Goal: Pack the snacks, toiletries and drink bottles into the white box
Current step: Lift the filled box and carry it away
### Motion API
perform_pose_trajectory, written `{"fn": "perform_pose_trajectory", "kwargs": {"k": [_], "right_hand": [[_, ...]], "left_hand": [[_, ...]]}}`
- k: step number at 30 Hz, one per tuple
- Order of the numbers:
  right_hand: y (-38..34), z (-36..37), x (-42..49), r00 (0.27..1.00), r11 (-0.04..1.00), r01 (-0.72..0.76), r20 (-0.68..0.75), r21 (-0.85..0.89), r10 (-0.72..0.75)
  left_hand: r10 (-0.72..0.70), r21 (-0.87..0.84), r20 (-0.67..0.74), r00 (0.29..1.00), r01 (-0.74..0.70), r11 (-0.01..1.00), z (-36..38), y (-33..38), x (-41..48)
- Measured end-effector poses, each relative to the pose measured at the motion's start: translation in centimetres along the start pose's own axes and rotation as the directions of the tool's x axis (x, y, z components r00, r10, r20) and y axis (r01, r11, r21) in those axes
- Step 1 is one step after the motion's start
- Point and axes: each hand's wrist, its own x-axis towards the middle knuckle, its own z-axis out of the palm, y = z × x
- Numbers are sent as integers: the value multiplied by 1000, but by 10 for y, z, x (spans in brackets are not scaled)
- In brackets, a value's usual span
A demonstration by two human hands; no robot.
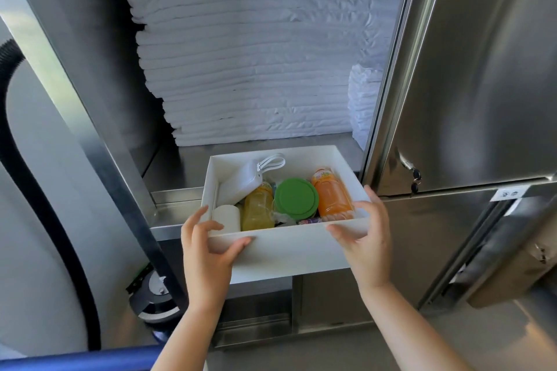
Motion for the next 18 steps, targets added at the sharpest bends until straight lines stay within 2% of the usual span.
{"fn": "perform_pose_trajectory", "kwargs": {"k": [3,6,9,15,18], "right_hand": [[10,-8,9,991,994,112,73,3,-112],[15,1,16,983,983,182,-37,31,-181],[21,11,22,971,985,172,-169,-10,-171],[22,7,33,919,941,327,-204,-88,-338],[19,9,38,913,941,329,-227,-81,-339]], "left_hand": [[87,24,-24,996,-87,996,4,-7,6],[151,5,-114,982,-152,988,10,-10,14],[183,-22,-214,960,-192,981,15,-10,18],[155,25,-303,940,-154,988,20,-6,19],[118,-4,-315,942,-125,992,19,-3,21]]}}
